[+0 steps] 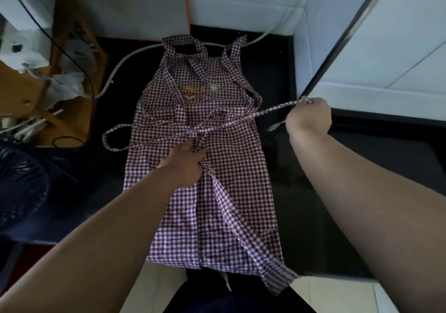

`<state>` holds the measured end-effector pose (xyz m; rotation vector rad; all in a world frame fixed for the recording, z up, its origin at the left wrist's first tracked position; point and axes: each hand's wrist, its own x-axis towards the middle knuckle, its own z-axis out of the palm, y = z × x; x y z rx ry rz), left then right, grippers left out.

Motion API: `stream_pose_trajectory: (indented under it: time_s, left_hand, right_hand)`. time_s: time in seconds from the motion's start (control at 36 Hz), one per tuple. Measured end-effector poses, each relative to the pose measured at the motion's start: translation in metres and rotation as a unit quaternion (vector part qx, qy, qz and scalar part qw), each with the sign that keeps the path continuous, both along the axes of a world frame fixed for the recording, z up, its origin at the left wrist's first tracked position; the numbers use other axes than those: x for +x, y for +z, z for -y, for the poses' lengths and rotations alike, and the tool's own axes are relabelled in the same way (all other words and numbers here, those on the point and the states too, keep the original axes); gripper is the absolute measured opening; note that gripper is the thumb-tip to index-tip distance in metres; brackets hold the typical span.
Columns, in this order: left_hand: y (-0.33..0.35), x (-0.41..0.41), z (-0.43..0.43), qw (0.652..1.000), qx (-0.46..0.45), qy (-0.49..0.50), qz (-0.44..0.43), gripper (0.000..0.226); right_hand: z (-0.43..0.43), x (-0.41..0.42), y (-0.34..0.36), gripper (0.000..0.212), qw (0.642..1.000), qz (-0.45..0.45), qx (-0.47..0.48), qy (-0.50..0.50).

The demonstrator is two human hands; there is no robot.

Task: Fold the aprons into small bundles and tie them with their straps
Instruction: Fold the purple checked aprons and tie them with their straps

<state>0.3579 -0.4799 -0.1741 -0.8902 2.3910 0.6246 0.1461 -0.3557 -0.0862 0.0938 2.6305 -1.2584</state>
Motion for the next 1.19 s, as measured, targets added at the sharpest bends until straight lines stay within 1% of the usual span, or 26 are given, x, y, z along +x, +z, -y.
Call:
stream_pose_trajectory:
  time_s: [0.03, 0.06, 0.08, 0.11, 0.14, 0.17, 0.22, 0.28, 0.31, 0.33, 0.36, 0.44, 0.47, 0.5, 0.61, 0.72, 0.81, 0.86, 0.92, 0.94, 0.97, 1.0, 1.03, 1.11, 1.14, 1.19]
  left_hand:
    - [-0.002, 0.0, 0.001, 1.0, 0.002, 0.003, -0.006, 0.057]
    - [-0.002, -0.001, 0.0, 1.0, 0.003, 0.005, -0.02, 0.056]
    - [-0.002, 0.0, 0.0, 0.999, 0.005, 0.015, -0.039, 0.055]
    - [0.0, 0.0, -0.001, 0.997, 0.009, 0.032, -0.064, 0.052]
    - [0.003, 0.0, -0.004, 0.995, 0.015, 0.054, -0.085, 0.049]
    - [0.008, 0.001, -0.008, 0.991, 0.021, 0.079, -0.101, 0.047]
    - [0.018, 0.007, -0.017, 0.984, 0.003, 0.126, -0.13, 0.044]
    - [0.027, 0.016, -0.026, 0.974, -0.066, 0.155, -0.155, 0.042]
    - [0.03, 0.024, -0.029, 0.969, -0.093, 0.169, -0.152, 0.042]
    - [0.032, 0.03, -0.031, 0.968, -0.108, 0.181, -0.138, 0.043]
    - [0.032, 0.038, -0.031, 0.97, -0.11, 0.186, -0.111, 0.046]
    - [0.027, 0.055, -0.024, 0.984, -0.078, 0.16, -0.007, 0.063]
    - [0.025, 0.06, -0.019, 0.987, -0.062, 0.148, 0.012, 0.069]
    - [0.024, 0.062, -0.014, 0.99, -0.05, 0.132, 0.023, 0.075]
    - [0.018, 0.054, 0.009, 0.993, -0.041, 0.104, 0.036, 0.082]
    - [0.012, 0.023, 0.044, 0.991, -0.048, 0.119, 0.023, 0.083]
    - [0.009, 0.001, 0.073, 0.99, -0.075, 0.12, 0.008, 0.083]
    - [0.008, -0.009, 0.085, 0.982, -0.131, 0.133, 0.002, 0.083]
    - [0.008, -0.015, 0.085, 0.963, -0.212, 0.163, -0.004, 0.079]
    - [0.008, -0.016, 0.08, 0.954, -0.239, 0.179, -0.014, 0.072]
    - [0.009, -0.016, 0.074, 0.949, -0.245, 0.194, -0.03, 0.064]
    - [0.007, -0.013, 0.066, 0.951, -0.226, 0.206, -0.046, 0.056]
    - [0.006, -0.009, 0.059, 0.956, -0.191, 0.214, -0.064, 0.052]
    - [0.008, 0.005, 0.049, 0.967, -0.097, 0.21, -0.102, 0.053]
    - [0.012, 0.011, 0.047, 0.969, -0.082, 0.204, -0.112, 0.053]
    - [0.018, 0.021, 0.041, 0.974, -0.049, 0.177, -0.135, 0.05]
  right_hand:
    - [-0.007, -0.001, 0.001, 0.027, 1.0, -0.024, -0.003, 0.008]
    - [-0.012, -0.001, -0.001, 0.039, 0.999, -0.031, 0.002, 0.025]
    - [-0.013, 0.004, -0.004, 0.059, 0.999, -0.01, 0.039, 0.031]
    - [-0.013, 0.009, -0.007, 0.077, 0.996, 0.038, 0.074, 0.027]
    - [-0.015, 0.016, -0.006, 0.086, 0.99, 0.089, 0.109, 0.019]
    - [-0.018, 0.02, -0.008, 0.089, 0.983, 0.124, 0.129, 0.028]
    - [-0.024, 0.033, -0.013, 0.076, 0.969, 0.15, 0.139, 0.138]
    - [-0.028, 0.047, -0.018, 0.051, 0.937, 0.139, 0.149, 0.284]
    - [-0.028, 0.055, -0.021, 0.042, 0.915, 0.137, 0.163, 0.344]
    - [-0.027, 0.061, -0.023, 0.041, 0.894, 0.131, 0.178, 0.39]
    - [-0.025, 0.066, -0.028, 0.046, 0.872, 0.133, 0.195, 0.43]
    - [-0.021, 0.077, -0.042, 0.083, 0.795, 0.143, 0.282, 0.518]
    - [-0.018, 0.079, -0.047, 0.091, 0.776, 0.136, 0.312, 0.531]
    - [-0.018, 0.078, -0.05, 0.095, 0.768, 0.129, 0.331, 0.533]
    - [-0.001, 0.068, -0.066, 0.092, 0.775, 0.098, 0.341, 0.522]
    - [0.036, 0.045, -0.068, 0.089, 0.807, 0.05, 0.327, 0.488]
    - [0.067, 0.026, -0.067, 0.082, 0.833, -0.024, 0.292, 0.47]
    - [0.082, 0.022, -0.066, 0.071, 0.842, -0.055, 0.253, 0.473]
    - [0.089, 0.027, -0.065, 0.051, 0.828, -0.093, 0.261, 0.488]
    - [0.088, 0.032, -0.063, 0.04, 0.814, -0.113, 0.273, 0.5]
    - [0.087, 0.035, -0.063, 0.032, 0.811, -0.114, 0.272, 0.505]
    - [0.084, 0.039, -0.061, 0.028, 0.814, -0.094, 0.261, 0.51]
    - [0.079, 0.043, -0.062, 0.032, 0.816, -0.057, 0.25, 0.518]
    - [0.065, 0.05, -0.06, 0.054, 0.819, 0.09, 0.212, 0.526]
    - [0.058, 0.055, -0.058, 0.066, 0.826, 0.137, 0.199, 0.51]
    - [0.047, 0.06, -0.053, 0.085, 0.852, 0.249, 0.129, 0.442]
